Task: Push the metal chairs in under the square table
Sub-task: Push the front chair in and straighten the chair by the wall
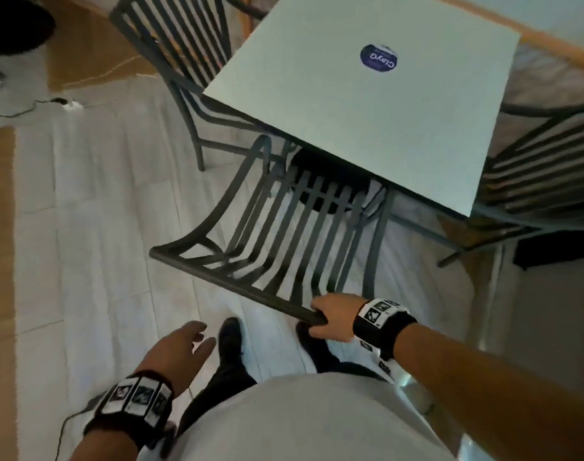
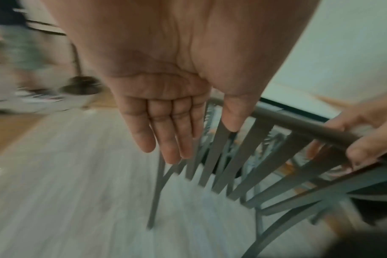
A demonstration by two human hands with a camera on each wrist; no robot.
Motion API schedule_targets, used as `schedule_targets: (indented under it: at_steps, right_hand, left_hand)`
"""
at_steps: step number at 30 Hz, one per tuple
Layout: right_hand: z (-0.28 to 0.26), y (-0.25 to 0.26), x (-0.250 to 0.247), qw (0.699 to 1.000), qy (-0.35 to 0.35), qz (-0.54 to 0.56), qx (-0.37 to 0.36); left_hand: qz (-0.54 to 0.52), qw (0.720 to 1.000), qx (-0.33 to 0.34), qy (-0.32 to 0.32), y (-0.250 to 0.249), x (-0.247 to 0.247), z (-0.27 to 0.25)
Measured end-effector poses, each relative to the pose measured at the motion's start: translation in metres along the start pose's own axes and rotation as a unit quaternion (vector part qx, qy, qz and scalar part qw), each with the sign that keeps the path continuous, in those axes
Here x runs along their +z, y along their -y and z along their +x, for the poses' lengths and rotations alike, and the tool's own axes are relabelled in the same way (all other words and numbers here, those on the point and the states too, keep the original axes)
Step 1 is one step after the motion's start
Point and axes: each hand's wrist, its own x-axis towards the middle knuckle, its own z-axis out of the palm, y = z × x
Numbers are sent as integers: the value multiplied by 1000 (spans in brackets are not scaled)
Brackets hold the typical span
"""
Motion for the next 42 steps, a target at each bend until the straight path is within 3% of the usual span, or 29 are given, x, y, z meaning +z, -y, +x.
schedule_targets:
  at_steps: [5,9,13,16,19,21,25,30,38,42]
  right_hand:
    - [-3,14,12,989,-34,97,106]
    - [-8,19,25,965,-95,175,168]
    - [-20,18,27,915,-180,266,244]
    - [-27,-4,35,866,-261,270,330]
    - [-29,-16,47,840,-225,288,401]
    - [-27,-14,53,833,-197,321,406]
    - [-15,-14,66,822,-226,329,406]
    - [-21,-8,62,847,-137,269,438]
    - [-11,14,70,937,-70,75,333]
    - [6,37,78,949,-66,53,303]
  left_hand:
    - [79,986,147,22,-21,-75,44]
    - [127,971,197,53,-42,-118,65]
    - [171,952,251,42,-44,-138,90]
    - [264,915,303,22,-40,-146,109]
    - [365,888,276,41,-25,-142,127]
    - [385,889,245,53,-14,-137,136]
    - [370,894,239,78,-13,-140,146]
    - [384,890,223,101,-15,-140,156]
    - [358,914,185,39,2,-158,167]
    - [348,926,147,8,8,-172,176]
